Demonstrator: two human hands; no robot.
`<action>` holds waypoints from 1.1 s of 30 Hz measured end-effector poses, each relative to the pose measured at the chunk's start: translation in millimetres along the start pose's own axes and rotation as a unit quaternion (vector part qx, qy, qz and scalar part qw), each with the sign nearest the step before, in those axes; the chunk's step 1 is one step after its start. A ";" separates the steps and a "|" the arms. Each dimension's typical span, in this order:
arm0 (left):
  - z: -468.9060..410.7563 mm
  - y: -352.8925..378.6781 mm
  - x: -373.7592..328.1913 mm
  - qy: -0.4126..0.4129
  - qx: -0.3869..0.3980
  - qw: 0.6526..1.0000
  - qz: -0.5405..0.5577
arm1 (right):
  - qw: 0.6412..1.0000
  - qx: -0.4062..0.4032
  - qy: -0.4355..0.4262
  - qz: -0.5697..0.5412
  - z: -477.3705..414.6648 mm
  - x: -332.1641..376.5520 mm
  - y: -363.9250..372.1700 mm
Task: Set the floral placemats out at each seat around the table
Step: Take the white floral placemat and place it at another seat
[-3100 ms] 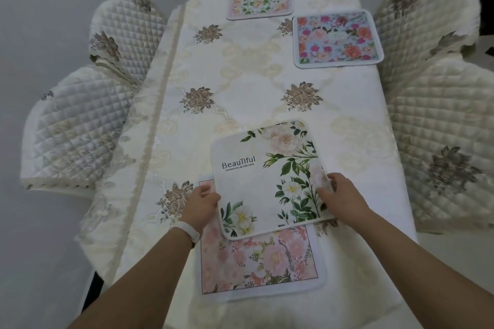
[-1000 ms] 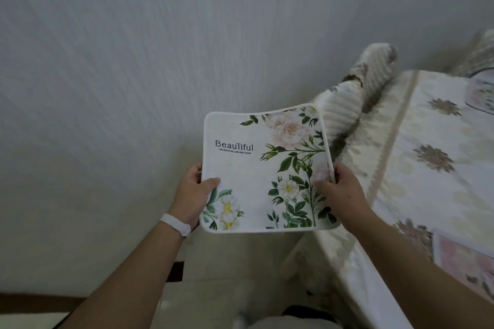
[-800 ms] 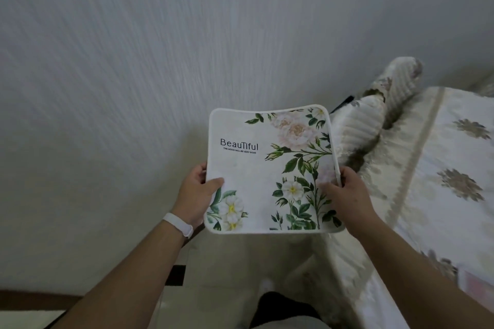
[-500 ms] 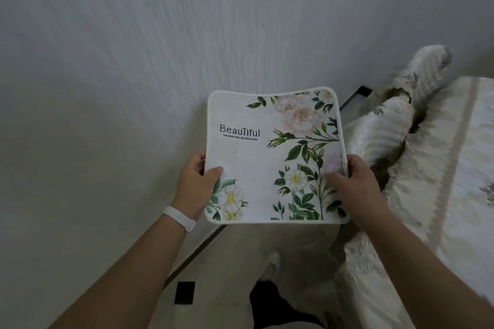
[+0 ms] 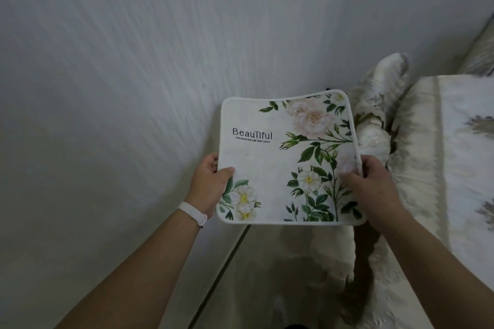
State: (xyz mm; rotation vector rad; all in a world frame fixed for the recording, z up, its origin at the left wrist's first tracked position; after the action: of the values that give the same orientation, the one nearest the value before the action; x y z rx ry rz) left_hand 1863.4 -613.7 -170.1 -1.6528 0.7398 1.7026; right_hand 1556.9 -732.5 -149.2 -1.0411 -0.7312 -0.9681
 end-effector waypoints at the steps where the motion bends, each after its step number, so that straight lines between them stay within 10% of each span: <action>1: -9.5 8.4 -1.3 -0.003 0.010 1.000 0.003 | 1.000 -0.007 0.002 -0.005 -5.8 2.4 -4.5; 33: -247.7 373.8 3.5 -0.114 0.440 0.888 0.065 | 0.897 -0.394 0.176 -0.099 -116.1 19.1 -107.9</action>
State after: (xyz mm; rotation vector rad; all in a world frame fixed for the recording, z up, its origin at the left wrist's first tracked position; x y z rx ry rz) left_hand 1731.8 -1041.3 -200.7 -0.7680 1.2762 1.2877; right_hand 1472.4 -867.0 -133.8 -1.4415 -0.1149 -1.6513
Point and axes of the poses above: each hand's wrist, its own z-axis away from the middle knuckle, its own y-axis out of the palm, x = y × z, the point moved 6 cm from there along -z, towards the middle knuckle, and after that the axes turned 11 degrees about y, right-handed, at the moved point
